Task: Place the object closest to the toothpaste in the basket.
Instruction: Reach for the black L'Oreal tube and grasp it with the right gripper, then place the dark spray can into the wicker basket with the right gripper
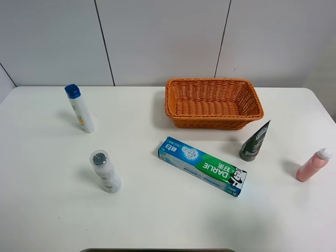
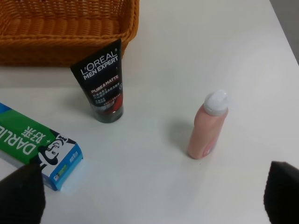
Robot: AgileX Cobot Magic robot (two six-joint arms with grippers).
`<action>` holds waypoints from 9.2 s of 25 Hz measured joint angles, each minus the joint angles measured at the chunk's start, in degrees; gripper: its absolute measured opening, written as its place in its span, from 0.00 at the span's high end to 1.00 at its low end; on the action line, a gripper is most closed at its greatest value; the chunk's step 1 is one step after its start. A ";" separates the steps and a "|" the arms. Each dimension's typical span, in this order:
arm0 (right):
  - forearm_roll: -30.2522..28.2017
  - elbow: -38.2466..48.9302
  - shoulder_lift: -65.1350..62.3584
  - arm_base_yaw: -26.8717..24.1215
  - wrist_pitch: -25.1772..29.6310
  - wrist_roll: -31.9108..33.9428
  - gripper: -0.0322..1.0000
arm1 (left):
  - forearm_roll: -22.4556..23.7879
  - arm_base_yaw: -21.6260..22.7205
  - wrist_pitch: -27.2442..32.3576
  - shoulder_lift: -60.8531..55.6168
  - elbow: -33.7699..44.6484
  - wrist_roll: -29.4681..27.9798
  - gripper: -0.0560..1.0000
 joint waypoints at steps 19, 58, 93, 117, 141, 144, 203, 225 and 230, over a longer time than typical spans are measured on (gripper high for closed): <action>0.00 0.00 0.00 0.00 0.00 0.00 0.03 | 0.00 0.00 0.00 0.00 0.00 0.00 0.06; 3.73 -21.46 37.72 0.00 -2.89 9.16 0.03 | 0.05 0.00 0.00 0.00 0.00 0.00 0.06; 6.58 -29.02 80.84 6.09 -16.02 38.15 0.03 | 0.05 0.00 0.00 0.00 0.00 0.00 0.06; 3.93 -29.02 92.23 6.24 -15.77 45.15 0.03 | 0.05 0.00 0.00 0.00 0.00 0.00 0.06; 3.04 -29.02 104.74 6.24 -22.26 43.00 0.03 | 0.05 0.00 0.00 0.00 0.00 0.00 0.06; 3.04 -29.02 104.74 6.24 -22.64 43.00 0.03 | 0.05 0.00 0.00 0.00 0.00 0.00 0.06; 3.04 -29.02 100.34 6.24 -22.21 42.97 0.62 | -0.01 0.00 0.00 0.00 0.00 0.00 0.06; 2.41 -29.02 79.46 9.16 -18.61 35.59 0.62 | -0.01 0.00 0.00 0.00 0.00 0.00 0.06; 2.41 -30.52 79.27 12.36 -19.20 30.49 0.62 | -0.01 0.00 0.00 0.00 0.00 0.00 0.06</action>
